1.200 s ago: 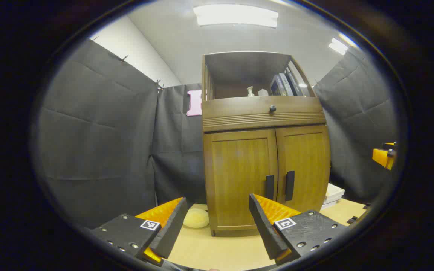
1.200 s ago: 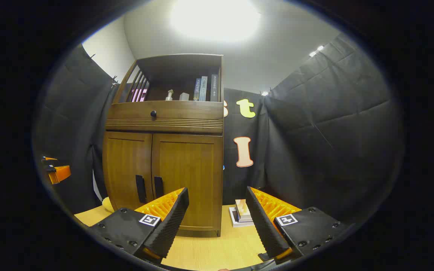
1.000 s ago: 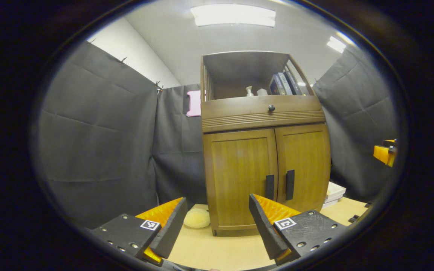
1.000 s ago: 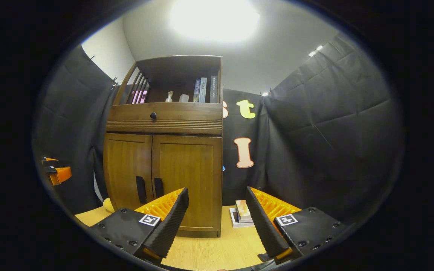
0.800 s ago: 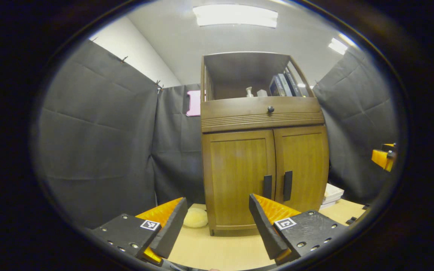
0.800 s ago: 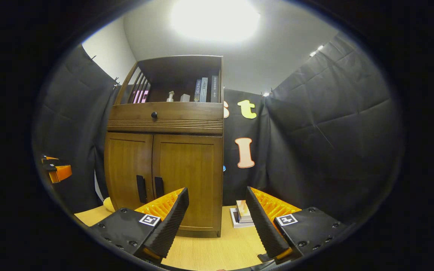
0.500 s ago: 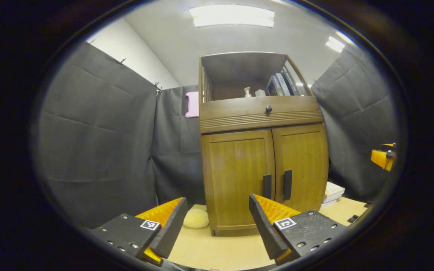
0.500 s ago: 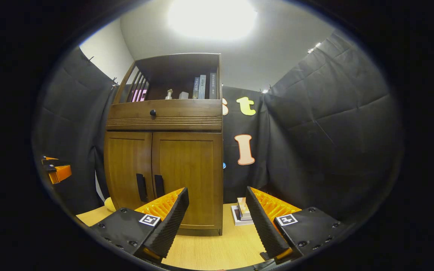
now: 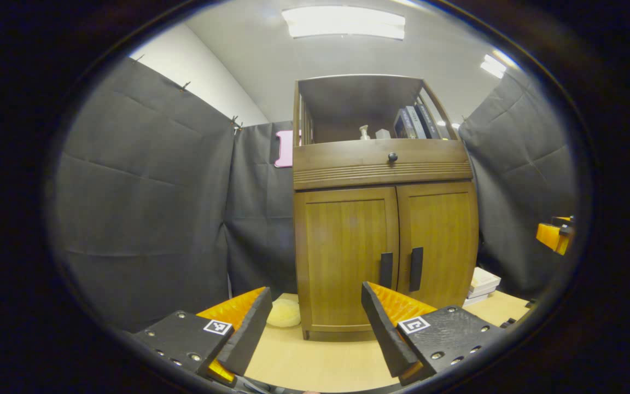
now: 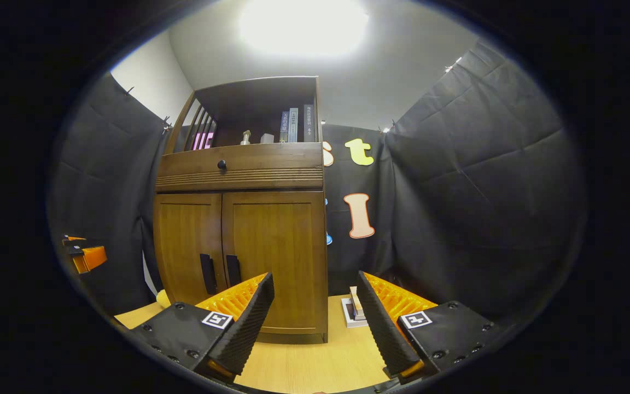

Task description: Open the right door of the double-door shoe cabinet with the right hand, and open the left door with the left hand.

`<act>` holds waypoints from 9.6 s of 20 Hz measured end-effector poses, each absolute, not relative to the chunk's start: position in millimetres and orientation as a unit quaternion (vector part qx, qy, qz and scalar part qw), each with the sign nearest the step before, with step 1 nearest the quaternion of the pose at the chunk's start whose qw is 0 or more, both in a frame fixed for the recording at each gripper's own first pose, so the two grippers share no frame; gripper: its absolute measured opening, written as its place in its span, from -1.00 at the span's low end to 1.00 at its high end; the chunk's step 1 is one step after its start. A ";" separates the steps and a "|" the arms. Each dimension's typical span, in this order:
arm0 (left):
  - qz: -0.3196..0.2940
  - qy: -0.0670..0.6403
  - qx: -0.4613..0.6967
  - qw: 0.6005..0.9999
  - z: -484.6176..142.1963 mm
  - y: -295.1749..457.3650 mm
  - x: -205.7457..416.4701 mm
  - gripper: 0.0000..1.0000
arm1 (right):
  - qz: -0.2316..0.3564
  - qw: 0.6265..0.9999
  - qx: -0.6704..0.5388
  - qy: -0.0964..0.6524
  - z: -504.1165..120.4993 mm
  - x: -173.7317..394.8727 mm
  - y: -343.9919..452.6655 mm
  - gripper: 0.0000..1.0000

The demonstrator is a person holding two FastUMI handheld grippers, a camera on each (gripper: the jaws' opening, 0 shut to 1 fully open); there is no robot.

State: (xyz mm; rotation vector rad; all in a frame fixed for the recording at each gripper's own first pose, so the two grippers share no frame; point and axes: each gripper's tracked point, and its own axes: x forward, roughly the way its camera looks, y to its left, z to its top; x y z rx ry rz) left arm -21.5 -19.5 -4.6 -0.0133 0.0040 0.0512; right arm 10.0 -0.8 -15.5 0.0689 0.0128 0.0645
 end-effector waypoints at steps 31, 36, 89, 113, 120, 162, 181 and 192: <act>0.122 0.032 0.012 0.992 -41.6 51.7 12.7 0.89 | 0.150 0.985 0.042 0.071 -90.3 216.8 205.9 0.92; 0.126 0.044 0.010 0.991 -51.7 56.3 16.5 0.90 | 0.139 0.984 0.041 0.102 -115.0 242.2 218.2 0.59; -0.062 0.014 0.009 0.998 -35.9 50.2 51.5 0.90 | 0.146 0.975 0.021 0.166 -118.1 76.1 19.6 -0.91; -0.132 0.003 0.034 0.991 -27.4 37.1 70.6 0.89 | 0.093 0.985 -0.013 0.146 -109.4 60.4 -105.5 -0.53; -0.137 0.000 0.035 0.990 -30.1 36.1 84.9 0.89 | 0.057 0.994 0.013 0.090 -61.9 22.1 -101.4 0.61; -0.131 0.079 -0.013 0.988 -90.8 20.3 153.6 -0.45 | 0.020 0.993 -0.019 0.113 -76.7 8.5 -47.0 0.95; -0.080 0.093 -0.022 0.992 -81.7 83.7 39.7 -0.60 | 0.094 0.991 -0.006 0.091 -73.3 -10.2 -40.4 0.87; -0.055 0.099 -0.018 0.993 -79.2 132.8 -6.2 -0.57 | 0.133 0.987 -0.001 0.085 -73.2 -11.9 -18.9 0.95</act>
